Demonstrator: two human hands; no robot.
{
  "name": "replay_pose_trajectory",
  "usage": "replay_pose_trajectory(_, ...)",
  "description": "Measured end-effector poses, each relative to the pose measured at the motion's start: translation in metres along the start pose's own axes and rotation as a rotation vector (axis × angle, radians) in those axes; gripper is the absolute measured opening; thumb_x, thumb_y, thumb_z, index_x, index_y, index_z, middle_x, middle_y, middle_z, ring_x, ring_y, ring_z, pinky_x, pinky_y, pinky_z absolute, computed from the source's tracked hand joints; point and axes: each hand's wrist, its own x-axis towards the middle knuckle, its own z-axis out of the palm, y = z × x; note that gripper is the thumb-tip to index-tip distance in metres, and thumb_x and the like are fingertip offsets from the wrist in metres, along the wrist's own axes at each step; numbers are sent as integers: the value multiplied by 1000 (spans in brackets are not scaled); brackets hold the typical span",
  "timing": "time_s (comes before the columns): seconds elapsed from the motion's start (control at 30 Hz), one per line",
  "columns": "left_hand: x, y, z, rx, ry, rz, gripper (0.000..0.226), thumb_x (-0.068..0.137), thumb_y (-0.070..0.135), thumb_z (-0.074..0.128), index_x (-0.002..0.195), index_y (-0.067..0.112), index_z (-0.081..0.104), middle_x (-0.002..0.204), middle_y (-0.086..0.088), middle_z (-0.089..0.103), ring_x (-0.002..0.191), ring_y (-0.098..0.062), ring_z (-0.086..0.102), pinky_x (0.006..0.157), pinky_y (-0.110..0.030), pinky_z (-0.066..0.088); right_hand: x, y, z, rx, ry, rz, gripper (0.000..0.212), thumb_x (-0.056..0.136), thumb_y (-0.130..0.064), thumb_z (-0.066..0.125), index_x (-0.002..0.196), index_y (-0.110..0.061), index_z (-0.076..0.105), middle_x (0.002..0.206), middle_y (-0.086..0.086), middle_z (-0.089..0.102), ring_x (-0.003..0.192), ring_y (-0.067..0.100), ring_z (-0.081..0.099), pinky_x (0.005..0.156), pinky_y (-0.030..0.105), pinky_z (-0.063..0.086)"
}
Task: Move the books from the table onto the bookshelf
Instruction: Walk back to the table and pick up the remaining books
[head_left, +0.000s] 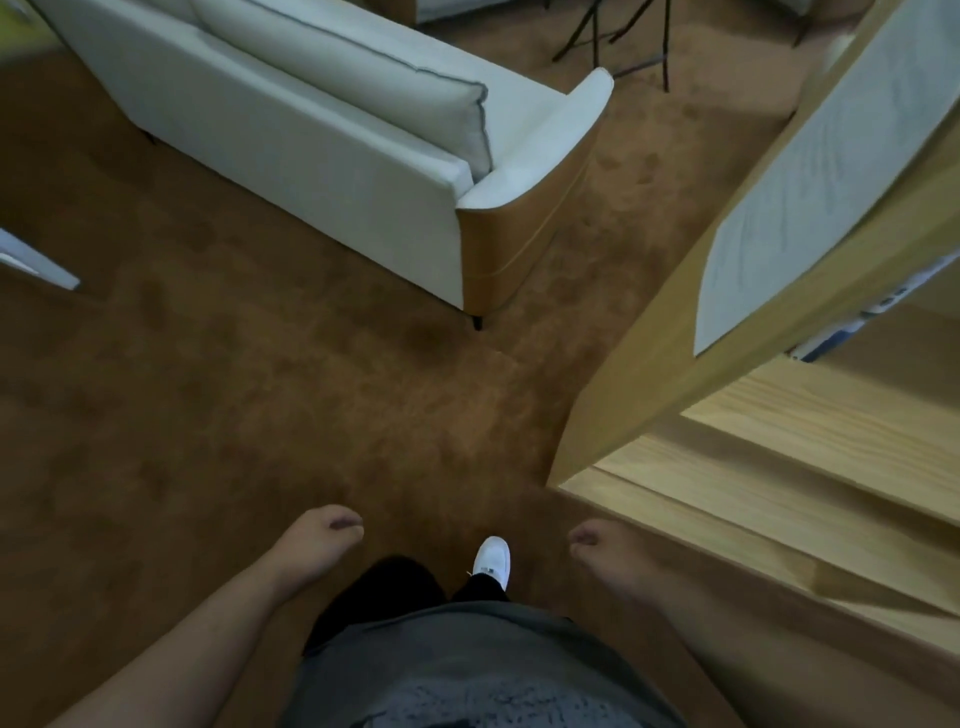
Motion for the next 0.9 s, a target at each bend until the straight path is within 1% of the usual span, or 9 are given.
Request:
replay_pose_trajectory(0.07, 10, 11, -11, -12, 33, 1, 28, 100, 21, 60, 126, 11, 66, 123, -6, 63, 113, -18, 56, 94, -28, 44, 14, -13, -9, 37, 52, 6, 25, 98, -13, 63, 122, -10, 71, 120, 7, 68, 102, 15, 60, 87, 27, 46)
replay_pose_trajectory(0.13, 17, 24, -20, -22, 64, 23, 26, 99, 18, 61, 123, 9, 67, 119, -7, 65, 108, -20, 59, 92, -29, 46, 23, -27, -17, 71, 80, 6, 20, 97, -14, 63, 115, -14, 72, 108, 2, 67, 95, 14, 61, 81, 27, 45)
replay_pose_trajectory(0.27, 41, 48, -45, -18, 38, 46, 16, 99, 14, 60, 114, 13, 67, 113, -6, 67, 98, -15, 60, 78, -25, 45, 44, -53, -35, 145, 102, 11, 10, 95, -12, 65, 97, -20, 71, 85, -6, 64, 77, 9, 58, 78, 29, 47)
replay_pose_trajectory(0.43, 95, 87, -98, 50, -7, 86, 25, 100, 18, 60, 123, 10, 67, 120, -6, 65, 106, -17, 59, 81, -25, 44, 74, -86, -59, 219, 89, 83, 15, 96, -20, 63, 106, -21, 74, 98, -3, 71, 89, 15, 65, 78, 29, 49)
replay_pose_trajectory(0.53, 132, 119, -134, 113, -32, 120, 24, 100, 17, 60, 122, 11, 67, 119, -6, 64, 101, -15, 60, 75, -21, 44, 94, -109, -72, 297, 100, 164, 12, 98, -17, 62, 101, -17, 74, 90, -1, 70, 78, 15, 64, 64, 24, 48)
replay_pose_trajectory(0.6, 158, 138, -159, 161, -51, 140, 24, 99, 17, 60, 122, 10, 68, 120, -6, 65, 104, -15, 58, 82, -23, 44, 108, -126, -81, 341, 139, 201, 11, 97, -14, 63, 91, -19, 71, 82, 1, 68, 71, 15, 62, 60, 25, 48)
replay_pose_trajectory(0.7, 192, 173, -194, 234, -82, 172, 26, 99, 17, 61, 123, 10, 67, 118, -3, 63, 111, -15, 56, 92, -24, 41, 132, -155, -97, 380, 186, 220, 10, 96, -12, 64, 93, -20, 68, 79, -3, 65, 78, 19, 61, 67, 26, 48)
replay_pose_trajectory(0.8, 221, 207, -224, 283, -119, 208, 28, 99, 21, 61, 126, 15, 66, 125, -3, 64, 117, -17, 58, 95, -26, 44, 150, -189, -117, 430, 205, 227, 8, 99, -15, 61, 102, -20, 67, 94, 1, 67, 83, 16, 61, 67, 23, 46)
replay_pose_trajectory(0.9, 244, 240, -246, 338, -145, 241, 31, 101, 22, 58, 130, 17, 63, 128, -1, 62, 122, -18, 57, 96, -26, 45, 167, -216, -137, 478, 205, 226, 15, 101, -18, 60, 113, -19, 68, 105, 3, 70, 87, 15, 63, 68, 23, 48)
